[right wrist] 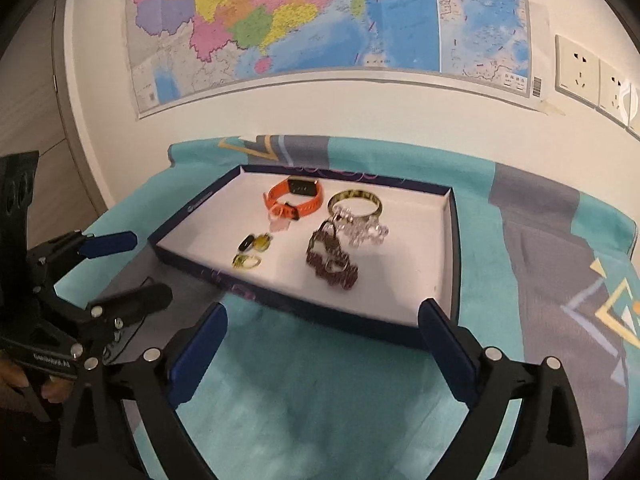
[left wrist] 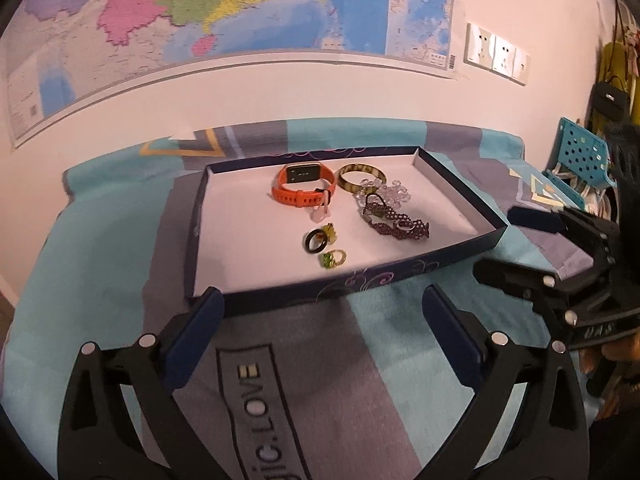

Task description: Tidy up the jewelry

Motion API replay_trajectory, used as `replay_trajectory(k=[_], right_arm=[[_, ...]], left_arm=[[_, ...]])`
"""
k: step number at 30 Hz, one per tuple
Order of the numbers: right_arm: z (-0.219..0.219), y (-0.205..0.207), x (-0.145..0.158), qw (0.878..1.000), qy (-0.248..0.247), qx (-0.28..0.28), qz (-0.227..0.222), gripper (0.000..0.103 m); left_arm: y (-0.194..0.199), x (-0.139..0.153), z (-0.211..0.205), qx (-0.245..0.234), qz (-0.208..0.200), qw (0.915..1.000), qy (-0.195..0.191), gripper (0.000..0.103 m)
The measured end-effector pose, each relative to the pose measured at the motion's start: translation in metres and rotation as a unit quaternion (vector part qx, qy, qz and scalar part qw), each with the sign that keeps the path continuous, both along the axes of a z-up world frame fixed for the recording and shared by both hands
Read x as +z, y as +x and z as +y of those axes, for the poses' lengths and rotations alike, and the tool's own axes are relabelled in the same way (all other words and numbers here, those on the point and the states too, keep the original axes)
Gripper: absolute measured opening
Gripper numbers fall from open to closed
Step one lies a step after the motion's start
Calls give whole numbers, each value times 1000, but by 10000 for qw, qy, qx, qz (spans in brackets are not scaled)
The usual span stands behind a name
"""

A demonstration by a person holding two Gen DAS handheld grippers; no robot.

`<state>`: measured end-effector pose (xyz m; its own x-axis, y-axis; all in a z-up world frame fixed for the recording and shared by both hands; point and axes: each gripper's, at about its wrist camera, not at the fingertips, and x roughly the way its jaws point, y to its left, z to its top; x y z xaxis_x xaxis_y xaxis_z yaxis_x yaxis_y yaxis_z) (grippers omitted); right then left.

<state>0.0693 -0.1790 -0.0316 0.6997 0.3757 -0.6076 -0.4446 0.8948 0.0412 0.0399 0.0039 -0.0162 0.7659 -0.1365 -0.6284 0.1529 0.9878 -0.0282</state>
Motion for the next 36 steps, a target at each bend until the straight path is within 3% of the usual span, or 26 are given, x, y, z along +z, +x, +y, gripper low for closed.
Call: replay_trajectory(k=[6, 9, 36], right_arm=[[-4, -11, -10, 9997, 56, -224, 105, 96], [-4, -17, -13, 9996, 65, -255, 124, 96], [5, -36, -9, 9997, 108, -178, 92, 96]], left_arm=[[-14, -1, 7, 279, 51, 9994, -183, 98], [-19, -3, 6, 405, 70, 9991, -96, 98], [-36, 0, 4, 631, 29, 9980, 43, 97]])
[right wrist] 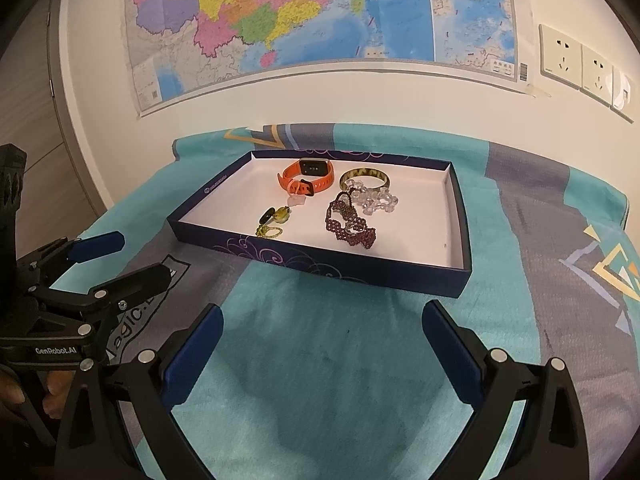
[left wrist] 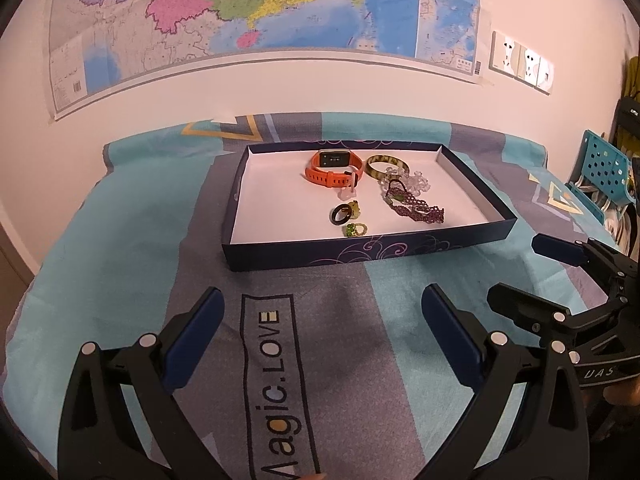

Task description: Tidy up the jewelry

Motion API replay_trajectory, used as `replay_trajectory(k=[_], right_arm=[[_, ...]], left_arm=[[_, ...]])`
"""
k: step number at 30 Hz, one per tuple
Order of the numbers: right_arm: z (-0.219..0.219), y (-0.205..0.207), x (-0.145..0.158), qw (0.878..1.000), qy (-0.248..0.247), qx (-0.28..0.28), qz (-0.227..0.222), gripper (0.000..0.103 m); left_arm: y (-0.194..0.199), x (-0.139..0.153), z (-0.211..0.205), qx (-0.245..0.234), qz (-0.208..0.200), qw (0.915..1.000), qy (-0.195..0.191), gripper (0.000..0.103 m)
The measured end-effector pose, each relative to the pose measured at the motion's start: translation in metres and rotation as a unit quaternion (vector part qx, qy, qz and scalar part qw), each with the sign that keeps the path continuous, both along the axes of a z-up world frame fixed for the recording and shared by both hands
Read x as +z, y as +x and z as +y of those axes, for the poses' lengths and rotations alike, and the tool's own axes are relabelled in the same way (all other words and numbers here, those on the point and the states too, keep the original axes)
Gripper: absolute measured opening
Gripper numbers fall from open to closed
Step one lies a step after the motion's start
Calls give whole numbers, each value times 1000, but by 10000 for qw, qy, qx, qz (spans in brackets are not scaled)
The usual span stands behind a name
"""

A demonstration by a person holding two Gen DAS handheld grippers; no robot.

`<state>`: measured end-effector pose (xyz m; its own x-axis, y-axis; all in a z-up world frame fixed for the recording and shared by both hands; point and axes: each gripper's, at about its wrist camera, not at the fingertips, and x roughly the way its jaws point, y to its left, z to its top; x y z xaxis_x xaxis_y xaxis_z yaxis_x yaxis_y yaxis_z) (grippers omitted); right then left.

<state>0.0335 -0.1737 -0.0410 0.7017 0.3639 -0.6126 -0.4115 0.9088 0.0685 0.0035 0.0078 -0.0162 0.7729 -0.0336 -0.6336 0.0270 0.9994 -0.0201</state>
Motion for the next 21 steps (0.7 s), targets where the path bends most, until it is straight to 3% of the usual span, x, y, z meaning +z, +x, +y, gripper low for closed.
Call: replay_trajectory(k=[21], right_arm=[[-2, -1, -2, 10000, 4, -18, 51, 96]], left_arm=[[1, 0, 2, 59, 33, 10000, -22, 97]])
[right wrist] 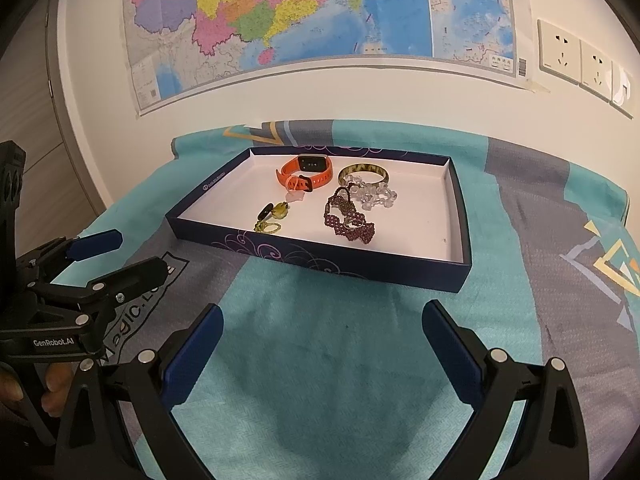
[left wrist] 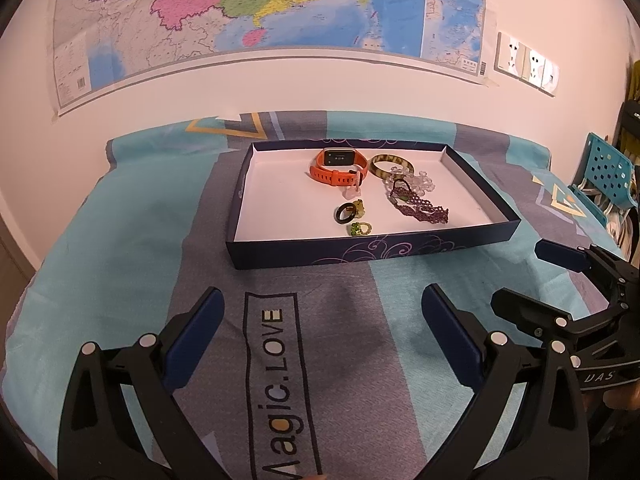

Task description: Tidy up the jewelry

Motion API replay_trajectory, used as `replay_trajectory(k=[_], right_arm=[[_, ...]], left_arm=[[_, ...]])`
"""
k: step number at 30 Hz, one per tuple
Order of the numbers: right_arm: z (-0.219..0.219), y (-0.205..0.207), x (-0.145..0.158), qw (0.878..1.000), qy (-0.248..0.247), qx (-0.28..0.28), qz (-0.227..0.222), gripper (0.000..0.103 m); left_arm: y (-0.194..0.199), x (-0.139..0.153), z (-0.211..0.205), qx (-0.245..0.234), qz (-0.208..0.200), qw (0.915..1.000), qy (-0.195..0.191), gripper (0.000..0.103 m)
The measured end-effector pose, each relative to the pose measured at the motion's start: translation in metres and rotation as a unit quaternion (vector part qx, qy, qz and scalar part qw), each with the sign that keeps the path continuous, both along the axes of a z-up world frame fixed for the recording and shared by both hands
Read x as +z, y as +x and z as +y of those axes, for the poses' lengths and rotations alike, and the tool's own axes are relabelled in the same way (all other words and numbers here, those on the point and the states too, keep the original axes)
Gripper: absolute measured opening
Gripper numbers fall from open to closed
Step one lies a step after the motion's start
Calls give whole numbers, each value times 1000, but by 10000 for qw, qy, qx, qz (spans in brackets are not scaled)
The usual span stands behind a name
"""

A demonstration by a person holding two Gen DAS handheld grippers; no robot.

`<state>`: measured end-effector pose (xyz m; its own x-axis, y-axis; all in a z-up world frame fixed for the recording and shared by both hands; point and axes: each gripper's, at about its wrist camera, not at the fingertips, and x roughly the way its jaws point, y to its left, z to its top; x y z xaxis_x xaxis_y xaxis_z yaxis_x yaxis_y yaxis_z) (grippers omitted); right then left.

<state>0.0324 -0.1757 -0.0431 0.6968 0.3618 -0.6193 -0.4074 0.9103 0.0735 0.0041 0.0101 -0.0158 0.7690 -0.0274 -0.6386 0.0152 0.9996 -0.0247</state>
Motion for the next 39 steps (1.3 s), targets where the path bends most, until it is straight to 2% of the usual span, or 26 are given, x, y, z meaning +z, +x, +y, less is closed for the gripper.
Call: replay_trajectory(k=[39], right_arm=[[0, 2, -1, 10000, -22, -24, 3, 96]], left_arm=[[3, -2, -1, -11, 60, 10000, 8, 97]])
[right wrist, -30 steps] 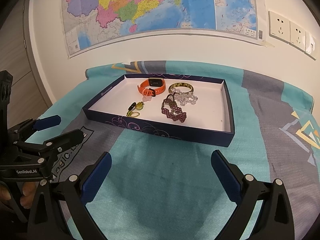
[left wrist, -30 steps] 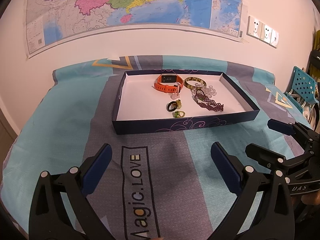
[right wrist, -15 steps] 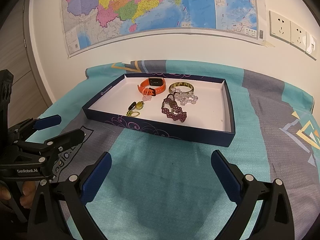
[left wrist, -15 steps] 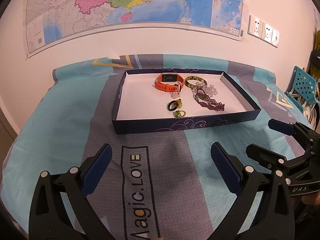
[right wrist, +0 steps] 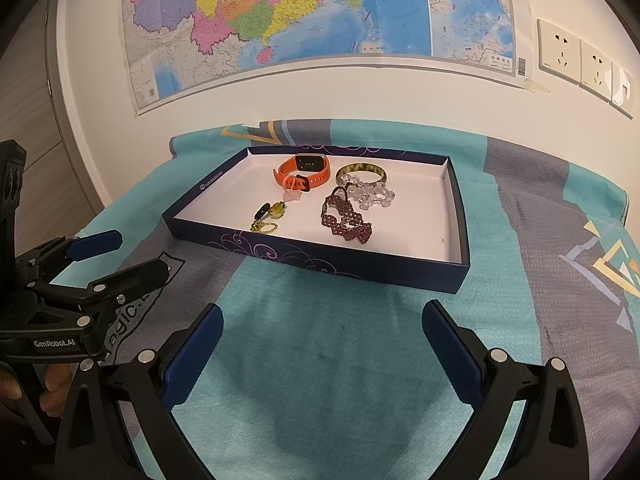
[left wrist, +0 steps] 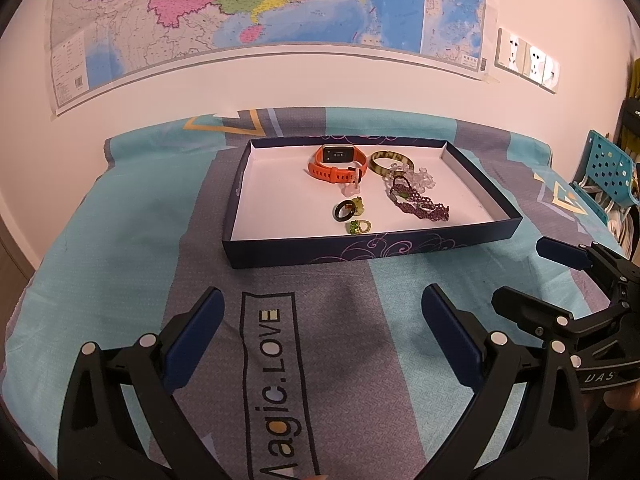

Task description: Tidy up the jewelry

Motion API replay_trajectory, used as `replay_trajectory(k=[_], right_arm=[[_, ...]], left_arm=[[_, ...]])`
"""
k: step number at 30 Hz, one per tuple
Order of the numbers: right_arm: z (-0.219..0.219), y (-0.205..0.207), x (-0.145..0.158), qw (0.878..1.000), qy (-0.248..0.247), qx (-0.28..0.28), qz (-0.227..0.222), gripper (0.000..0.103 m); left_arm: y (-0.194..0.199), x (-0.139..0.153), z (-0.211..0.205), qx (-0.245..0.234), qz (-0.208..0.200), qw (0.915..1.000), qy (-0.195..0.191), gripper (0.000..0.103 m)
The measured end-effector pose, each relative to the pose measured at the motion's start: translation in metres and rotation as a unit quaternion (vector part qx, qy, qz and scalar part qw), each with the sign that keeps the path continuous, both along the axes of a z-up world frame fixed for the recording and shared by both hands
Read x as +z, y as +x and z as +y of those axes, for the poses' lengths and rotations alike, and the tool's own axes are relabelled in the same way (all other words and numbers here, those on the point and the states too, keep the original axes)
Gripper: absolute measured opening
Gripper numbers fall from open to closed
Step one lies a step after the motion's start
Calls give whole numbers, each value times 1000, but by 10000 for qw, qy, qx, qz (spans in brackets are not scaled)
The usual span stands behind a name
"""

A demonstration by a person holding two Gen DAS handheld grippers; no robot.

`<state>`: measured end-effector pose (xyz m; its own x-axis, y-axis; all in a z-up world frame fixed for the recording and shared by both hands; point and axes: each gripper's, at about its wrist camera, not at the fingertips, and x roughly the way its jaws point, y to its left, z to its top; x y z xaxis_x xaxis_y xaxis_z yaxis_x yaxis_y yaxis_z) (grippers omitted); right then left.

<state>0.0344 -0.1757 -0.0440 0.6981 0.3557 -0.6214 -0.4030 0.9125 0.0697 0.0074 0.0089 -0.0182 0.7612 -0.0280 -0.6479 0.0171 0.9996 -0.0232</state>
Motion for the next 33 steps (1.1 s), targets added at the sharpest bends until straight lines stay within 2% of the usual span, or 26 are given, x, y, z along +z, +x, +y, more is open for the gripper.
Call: replay_trajectory(k=[33], right_arm=[[0, 0, -2, 10000, -5, -6, 2, 96]], left_arm=[[0, -2, 0, -12, 17, 10000, -8, 97]])
